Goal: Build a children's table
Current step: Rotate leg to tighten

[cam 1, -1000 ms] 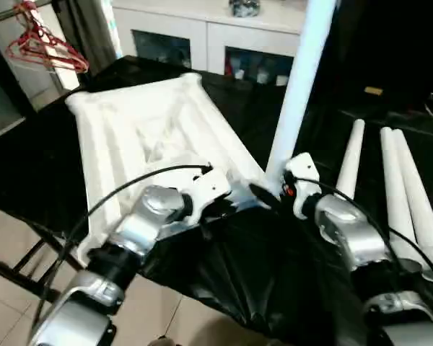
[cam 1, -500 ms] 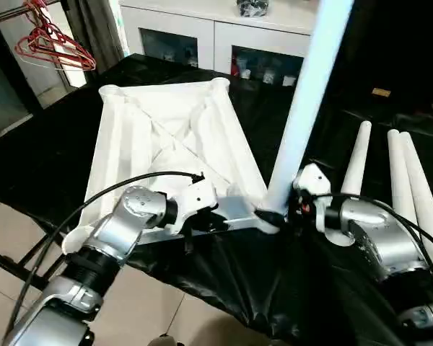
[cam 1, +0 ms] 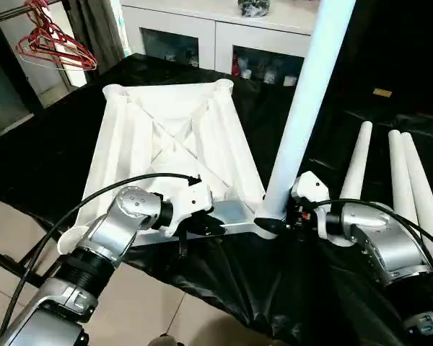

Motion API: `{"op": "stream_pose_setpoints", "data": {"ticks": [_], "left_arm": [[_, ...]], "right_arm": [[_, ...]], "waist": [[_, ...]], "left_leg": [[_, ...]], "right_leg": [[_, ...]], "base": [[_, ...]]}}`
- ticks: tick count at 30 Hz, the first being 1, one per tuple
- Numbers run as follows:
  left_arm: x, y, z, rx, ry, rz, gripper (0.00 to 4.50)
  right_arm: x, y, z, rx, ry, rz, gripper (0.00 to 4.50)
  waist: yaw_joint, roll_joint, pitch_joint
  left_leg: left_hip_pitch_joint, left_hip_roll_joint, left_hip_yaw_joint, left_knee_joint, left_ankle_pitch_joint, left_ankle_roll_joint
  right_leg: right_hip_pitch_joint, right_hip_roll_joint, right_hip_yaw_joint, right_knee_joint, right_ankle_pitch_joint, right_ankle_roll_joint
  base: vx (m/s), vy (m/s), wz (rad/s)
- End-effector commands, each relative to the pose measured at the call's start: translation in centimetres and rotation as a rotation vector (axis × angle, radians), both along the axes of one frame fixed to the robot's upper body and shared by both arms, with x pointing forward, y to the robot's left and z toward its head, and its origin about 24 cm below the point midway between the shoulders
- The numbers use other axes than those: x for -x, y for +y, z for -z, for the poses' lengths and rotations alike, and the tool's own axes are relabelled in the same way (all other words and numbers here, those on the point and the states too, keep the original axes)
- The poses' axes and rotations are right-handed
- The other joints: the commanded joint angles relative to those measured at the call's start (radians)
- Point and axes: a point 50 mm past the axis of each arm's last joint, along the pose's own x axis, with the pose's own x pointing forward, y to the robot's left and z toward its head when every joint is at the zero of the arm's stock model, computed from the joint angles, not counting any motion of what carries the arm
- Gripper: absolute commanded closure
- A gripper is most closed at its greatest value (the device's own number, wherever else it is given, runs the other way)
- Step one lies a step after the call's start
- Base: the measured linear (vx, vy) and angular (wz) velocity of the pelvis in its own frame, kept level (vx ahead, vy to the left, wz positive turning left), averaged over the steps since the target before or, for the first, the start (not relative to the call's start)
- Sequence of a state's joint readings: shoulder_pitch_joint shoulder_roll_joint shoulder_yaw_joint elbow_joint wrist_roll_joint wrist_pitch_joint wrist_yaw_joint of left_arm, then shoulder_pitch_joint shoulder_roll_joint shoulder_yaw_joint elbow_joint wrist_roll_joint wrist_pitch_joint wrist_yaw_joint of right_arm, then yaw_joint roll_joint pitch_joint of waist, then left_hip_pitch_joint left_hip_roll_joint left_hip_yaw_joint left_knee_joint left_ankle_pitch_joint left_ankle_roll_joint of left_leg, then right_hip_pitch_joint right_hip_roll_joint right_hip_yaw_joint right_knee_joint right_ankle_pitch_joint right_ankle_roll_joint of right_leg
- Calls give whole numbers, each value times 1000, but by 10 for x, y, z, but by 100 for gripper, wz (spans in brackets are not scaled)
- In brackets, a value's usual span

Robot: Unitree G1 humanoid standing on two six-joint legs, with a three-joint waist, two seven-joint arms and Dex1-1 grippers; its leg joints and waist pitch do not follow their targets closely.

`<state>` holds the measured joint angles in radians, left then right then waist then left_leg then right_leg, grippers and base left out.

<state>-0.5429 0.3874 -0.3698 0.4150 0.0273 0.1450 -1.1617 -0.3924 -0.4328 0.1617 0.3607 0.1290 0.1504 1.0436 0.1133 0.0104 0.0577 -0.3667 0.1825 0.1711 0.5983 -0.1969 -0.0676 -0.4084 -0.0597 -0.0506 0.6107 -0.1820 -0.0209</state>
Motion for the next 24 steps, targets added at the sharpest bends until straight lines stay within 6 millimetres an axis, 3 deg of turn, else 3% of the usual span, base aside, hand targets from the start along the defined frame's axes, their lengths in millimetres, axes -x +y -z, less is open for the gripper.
{"op": "stream_pose_setpoints", "data": {"ticks": [1, 4, 5, 7, 10, 13, 17, 19, 24], "left_arm": [[-2, -10, -6, 21, -34, 1, 450], [-12, -19, -5, 31, -51, -105, 450], [-19, -27, -5, 25, -79, -180, 450], [-24, -35, -6, 31, -93, -238, 450], [-29, -47, -8, 60, -95, -304, 450], [-32, -70, -10, 92, -99, -356, 450], [-28, -81, -10, 101, -106, -320, 450], [-25, -81, -10, 101, -106, -287, 450], [-21, -74, -10, 97, -104, -250, 450]], "right_arm": [[-1, 6, 4, -25, 3, 54, 176], [-13, 8, 12, -28, -18, 227, 177], [-21, 10, 17, -41, -8, 352, 177], [-26, 13, 20, -54, 3, 431, 178], [-30, 20, 24, -67, 11, 496, 178], [-37, 37, 29, -68, 16, 591, 178], [-39, 52, 27, -116, 22, 573, 178], [-38, 55, 26, -143, 45, 541, 108], [-37, 49, 23, -116, 10, 500, 81]], "waist": [[-1, -6, -70], [-5, -7, -67], [-7, -7, -65], [-13, -6, -64], [-14, -6, -67], [-17, -4, -69], [-17, -6, -71], [-16, -6, -70], [-19, -6, -69]], "left_leg": [[5, 46, -10, -66, -108, 72], [8, 43, -10, -69, -138, 50], [11, 42, -11, -71, -161, 37], [14, 39, -11, -71, -180, 16], [11, 39, -11, -71, -168, 22], [9, 38, -13, -70, -148, 20], [4, 38, -13, -68, -135, 39], [3, 39, -13, -69, -130, 50], [2, 40, -13, -71, -145, 52]], "right_leg": [[60, -83, 44, -61, -124, -234], [57, -83, 44, -69, -185, -226], [56, -84, 43, -76, -240, -213], [55, -83, 44, -83, -296, -191], [54, -84, 45, -83, -287, -181], [56, -81, 42, -80, -247, -194], [60, -83, 42, -76, -200, -198], [60, -82, 42, -75, -185, -204], [61, -84, 43, -76, -203, -207]], "base": [[0, 0, 0], [0, 0, 0], [0, 0, 0], [0, 0, 0], [0, 0, 0], [0, 0, 0], [0, 0, 0], [0, 0, 0], [0, 0, 0]]}}
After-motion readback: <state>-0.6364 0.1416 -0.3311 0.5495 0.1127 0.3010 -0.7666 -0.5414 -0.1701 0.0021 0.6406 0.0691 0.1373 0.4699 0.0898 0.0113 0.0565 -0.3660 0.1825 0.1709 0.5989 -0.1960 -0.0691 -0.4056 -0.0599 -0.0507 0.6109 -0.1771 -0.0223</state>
